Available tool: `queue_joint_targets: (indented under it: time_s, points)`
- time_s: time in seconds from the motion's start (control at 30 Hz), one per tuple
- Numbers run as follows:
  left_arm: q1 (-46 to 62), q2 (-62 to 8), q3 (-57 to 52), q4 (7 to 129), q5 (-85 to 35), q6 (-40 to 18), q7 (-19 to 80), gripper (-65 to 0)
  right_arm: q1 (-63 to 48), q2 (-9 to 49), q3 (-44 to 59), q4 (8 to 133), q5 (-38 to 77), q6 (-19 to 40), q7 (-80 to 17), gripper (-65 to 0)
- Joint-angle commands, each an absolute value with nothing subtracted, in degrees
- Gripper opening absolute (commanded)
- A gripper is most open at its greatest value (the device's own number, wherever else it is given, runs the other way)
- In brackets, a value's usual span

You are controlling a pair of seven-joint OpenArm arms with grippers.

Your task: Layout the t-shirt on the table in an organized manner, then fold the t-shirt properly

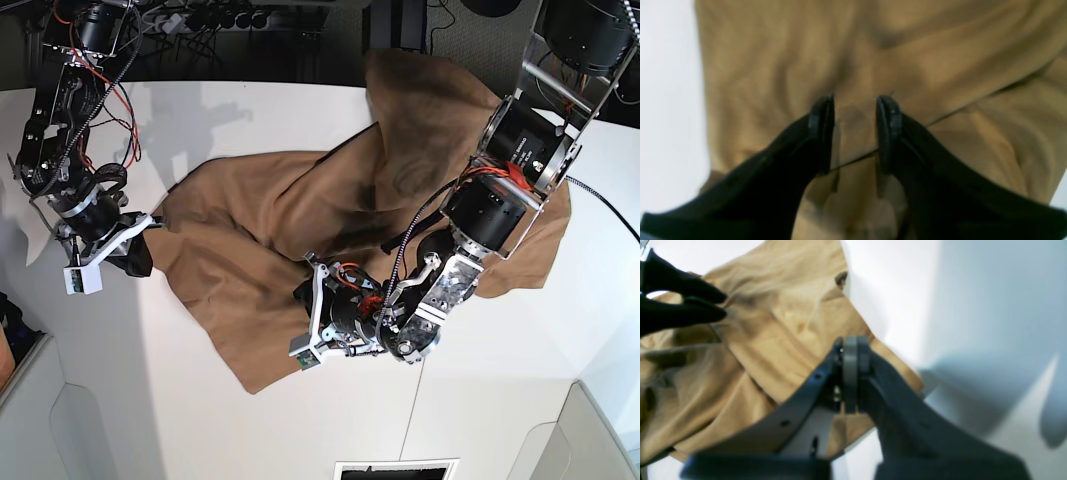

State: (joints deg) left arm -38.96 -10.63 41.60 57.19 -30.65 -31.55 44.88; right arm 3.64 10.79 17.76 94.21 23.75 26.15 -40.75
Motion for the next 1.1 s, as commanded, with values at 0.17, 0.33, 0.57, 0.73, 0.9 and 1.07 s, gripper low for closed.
queue_joint_targets:
  time_s: [0.17, 0.33, 0.57, 0.73, 0.9, 1.07]
  points:
    - [-39.8, -17.4, 41.1, 61.5, -35.7, -35.4, 44.5, -40.9, 4.6, 11.4, 16.9, 90.5, 23.3, 26.4, -37.4, -65.0]
    - [-34.9, -23.7, 37.2, 70.5, -41.0, -38.9, 47.6, -41.0, 6.7, 11.6, 16.7, 85.7, 21.9, 28.6, -36.9, -65.0]
    - [-24.9, -34.0, 32.1, 79.5, -45.2, -40.0, 50.8, -41.0, 10.0, 11.7, 16.7, 80.5, 21.8, 28.9, -36.9, -65.0]
    - [-19.0, -37.8, 28.1, 80.1, -45.2, -40.0, 50.8, -41.0, 13.4, 11.9, 16.7, 75.2, 21.9, 28.9, -36.6, -65.0]
    - [-14.0, -39.9, 26.7, 80.0, -42.5, -40.0, 49.3, -41.0, 16.1, 11.8, 16.7, 71.3, 22.1, 28.9, -35.7, -65.0]
    - [-11.4, -39.9, 26.7, 79.8, -36.1, -39.0, 45.1, -41.0, 19.6, 11.4, 16.5, 67.4, 22.1, 28.8, -34.5, -65.0]
